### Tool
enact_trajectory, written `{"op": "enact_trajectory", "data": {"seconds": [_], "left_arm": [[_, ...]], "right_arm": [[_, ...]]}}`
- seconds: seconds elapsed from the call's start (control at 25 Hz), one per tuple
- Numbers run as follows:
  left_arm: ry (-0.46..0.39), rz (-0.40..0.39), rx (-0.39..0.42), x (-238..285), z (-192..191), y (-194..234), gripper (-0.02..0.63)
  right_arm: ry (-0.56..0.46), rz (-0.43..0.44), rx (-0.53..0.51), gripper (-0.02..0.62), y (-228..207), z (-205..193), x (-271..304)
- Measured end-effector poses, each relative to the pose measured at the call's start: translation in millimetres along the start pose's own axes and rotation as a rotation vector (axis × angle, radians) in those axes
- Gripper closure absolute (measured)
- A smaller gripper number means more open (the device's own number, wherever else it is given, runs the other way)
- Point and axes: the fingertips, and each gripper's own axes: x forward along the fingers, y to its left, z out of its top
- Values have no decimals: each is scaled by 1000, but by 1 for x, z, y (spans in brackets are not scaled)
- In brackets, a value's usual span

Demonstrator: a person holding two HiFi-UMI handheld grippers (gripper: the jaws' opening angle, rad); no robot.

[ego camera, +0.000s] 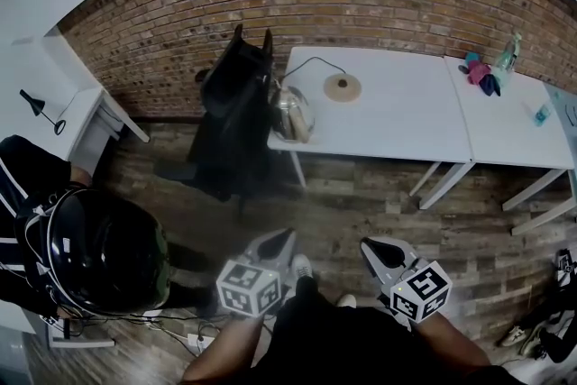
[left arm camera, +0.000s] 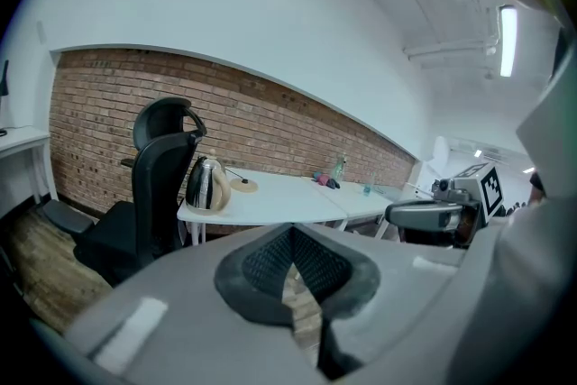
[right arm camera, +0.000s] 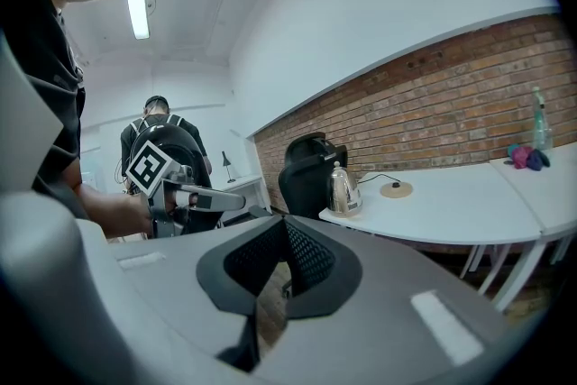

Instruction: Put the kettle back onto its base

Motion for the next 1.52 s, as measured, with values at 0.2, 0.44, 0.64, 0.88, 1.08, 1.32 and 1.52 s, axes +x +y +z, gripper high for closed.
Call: {"op": "enact_trajectory", "data": {"seconds": [0.2,0.44,0.64,0.88,1.08,1.32,1.52], "left_arm": [[5,6,-3,1,0,2,606],[5,3,-3,8,-2,2,605],[8,2,1,11,0,0,606],[12,11,7,10,2,4,605],[15,15,1,13,1,11,605],[20,20,-10,17,6,19,606],[25,24,-17,21,7,29,606]], "right_arm": [[2,2,4,568,-2,1,1],[5,0,7,568,-8,-3,2],[2,-3,12,569,-12,-2,2],[-2,3,18,568,-13,-1,8],[7,4,23,568,-17,-4,15],[17,13,29,568,-20,1,27],[28,19,31,568,-23,1,37]]}}
